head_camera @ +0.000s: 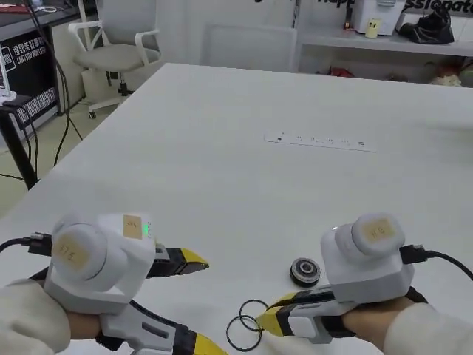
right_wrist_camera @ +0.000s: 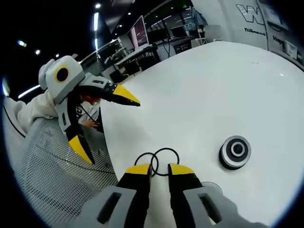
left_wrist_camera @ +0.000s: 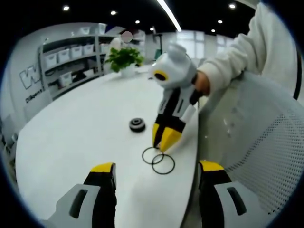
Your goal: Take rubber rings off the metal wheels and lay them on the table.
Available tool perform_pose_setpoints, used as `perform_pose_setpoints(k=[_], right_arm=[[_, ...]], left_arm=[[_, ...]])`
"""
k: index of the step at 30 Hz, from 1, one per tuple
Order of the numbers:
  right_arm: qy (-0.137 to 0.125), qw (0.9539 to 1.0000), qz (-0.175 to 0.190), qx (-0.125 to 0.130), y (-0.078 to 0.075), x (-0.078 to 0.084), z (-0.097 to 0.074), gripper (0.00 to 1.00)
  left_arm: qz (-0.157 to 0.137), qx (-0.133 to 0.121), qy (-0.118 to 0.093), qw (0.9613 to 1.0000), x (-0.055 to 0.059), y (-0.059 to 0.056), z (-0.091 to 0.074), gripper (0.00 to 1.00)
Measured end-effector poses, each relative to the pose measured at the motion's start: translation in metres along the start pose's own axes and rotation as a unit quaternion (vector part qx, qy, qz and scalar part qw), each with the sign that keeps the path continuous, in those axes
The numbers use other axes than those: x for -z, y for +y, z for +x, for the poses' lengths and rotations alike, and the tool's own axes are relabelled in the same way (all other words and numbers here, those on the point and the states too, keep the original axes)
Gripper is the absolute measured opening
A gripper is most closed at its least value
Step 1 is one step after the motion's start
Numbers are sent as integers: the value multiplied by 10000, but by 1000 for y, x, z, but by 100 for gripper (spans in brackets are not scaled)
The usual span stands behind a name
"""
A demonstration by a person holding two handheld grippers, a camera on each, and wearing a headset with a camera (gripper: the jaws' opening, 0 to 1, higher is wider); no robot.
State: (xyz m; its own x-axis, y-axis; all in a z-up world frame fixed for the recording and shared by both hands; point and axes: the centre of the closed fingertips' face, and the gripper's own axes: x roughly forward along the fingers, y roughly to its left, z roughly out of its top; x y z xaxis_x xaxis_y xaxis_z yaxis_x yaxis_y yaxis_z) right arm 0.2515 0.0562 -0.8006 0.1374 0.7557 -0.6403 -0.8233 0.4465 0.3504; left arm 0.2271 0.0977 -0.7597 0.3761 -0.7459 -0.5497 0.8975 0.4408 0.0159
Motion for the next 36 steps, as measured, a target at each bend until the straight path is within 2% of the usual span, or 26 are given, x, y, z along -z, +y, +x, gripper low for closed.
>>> perform_pose_setpoints(k=[5,15,22,30,36], right_arm=[[-91,9999,-15,75,-5,-7,-5,15],[-197,9993,-269,190,-13,-18,-16,24],[-399,9979,-410,294,-20,-32,-31,31],[-544,9965,-409,494,-37,-38,-49,36],[-756,9947,-297,634,-53,-44,-66,38]], left_arm=[[-6,-3,15,10000,1,0,0,71],[-21,-21,9,10000,0,1,0,71],[-35,-43,15,10000,0,2,0,72],[-38,-47,22,10000,0,2,0,72],[-75,-70,-5,9999,0,3,-1,72]])
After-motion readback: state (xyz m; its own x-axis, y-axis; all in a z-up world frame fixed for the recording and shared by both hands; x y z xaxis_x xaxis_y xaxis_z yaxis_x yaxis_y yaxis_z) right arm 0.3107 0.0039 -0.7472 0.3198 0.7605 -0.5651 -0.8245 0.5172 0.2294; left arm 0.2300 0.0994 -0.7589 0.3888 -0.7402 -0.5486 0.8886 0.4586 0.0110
